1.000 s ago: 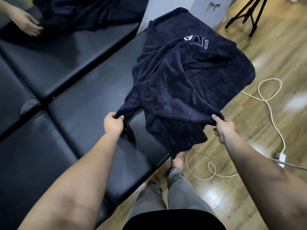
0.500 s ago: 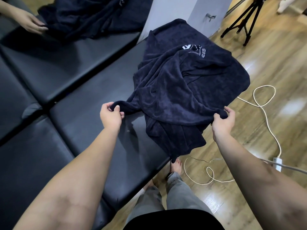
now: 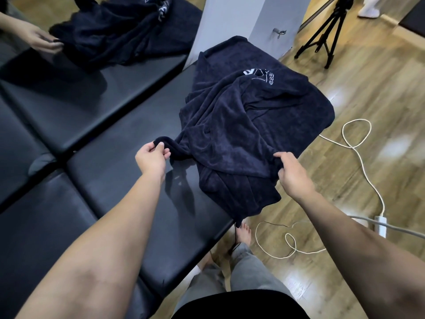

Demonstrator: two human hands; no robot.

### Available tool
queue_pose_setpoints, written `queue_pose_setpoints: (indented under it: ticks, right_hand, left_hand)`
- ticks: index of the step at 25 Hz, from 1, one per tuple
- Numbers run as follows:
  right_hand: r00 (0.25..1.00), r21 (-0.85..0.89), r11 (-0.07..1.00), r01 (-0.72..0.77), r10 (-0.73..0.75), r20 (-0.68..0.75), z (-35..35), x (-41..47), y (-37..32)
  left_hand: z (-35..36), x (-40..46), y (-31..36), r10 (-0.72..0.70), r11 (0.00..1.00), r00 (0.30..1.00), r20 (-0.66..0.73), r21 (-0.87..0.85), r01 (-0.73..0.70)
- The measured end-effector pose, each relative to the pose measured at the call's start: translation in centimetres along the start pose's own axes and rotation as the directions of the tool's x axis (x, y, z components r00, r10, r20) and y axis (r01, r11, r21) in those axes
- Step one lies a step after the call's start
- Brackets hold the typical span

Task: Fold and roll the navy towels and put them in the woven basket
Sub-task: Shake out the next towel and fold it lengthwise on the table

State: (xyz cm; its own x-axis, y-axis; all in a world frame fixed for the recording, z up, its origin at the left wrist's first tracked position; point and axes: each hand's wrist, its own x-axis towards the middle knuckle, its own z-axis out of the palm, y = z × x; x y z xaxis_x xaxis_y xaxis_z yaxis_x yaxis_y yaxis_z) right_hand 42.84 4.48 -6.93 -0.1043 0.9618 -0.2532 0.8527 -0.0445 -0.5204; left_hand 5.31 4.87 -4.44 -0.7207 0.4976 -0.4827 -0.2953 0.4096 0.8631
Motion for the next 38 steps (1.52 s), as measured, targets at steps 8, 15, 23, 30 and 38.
queue_pose_setpoints:
  ticks: [8, 15, 23, 30, 38]
  right_hand:
    - [0.871, 0.214, 0.977, -0.021, 0.123, -0.476, -3.6, 2.4, -0.5]
    - [0.693, 0.568, 0.823, 0.007, 0.406, -0.596, -8.5, 3.4, -3.9]
    - [0.651, 0.606, 0.793, 0.063, 0.428, -0.627, -11.6, 3.4, -7.3]
    - [0.634, 0.598, 0.791, 0.13, 0.398, -0.663, -12.8, 3.3, -11.7]
    - [0.707, 0.617, 0.763, 0.192, 0.328, -0.627, -11.3, 2.7, -16.7]
  left_hand:
    - [-0.8, 0.2, 4.0, 0.089, 0.996, 0.994, -0.057, -0.022, -0.091]
    - [-2.3, 1.5, 10.3, 0.187, 0.965, 0.974, -0.126, -0.163, -0.206]
    - [-4.5, 0.8, 18.0, 0.369, 0.882, 0.913, -0.174, -0.245, -0.403]
    - [-7.6, -0.1, 22.7, 0.422, 0.825, 0.876, -0.232, -0.302, -0.478]
    - [-16.2, 1.9, 25.4, 0.402, 0.768, 0.815, -0.417, -0.332, -0.548]
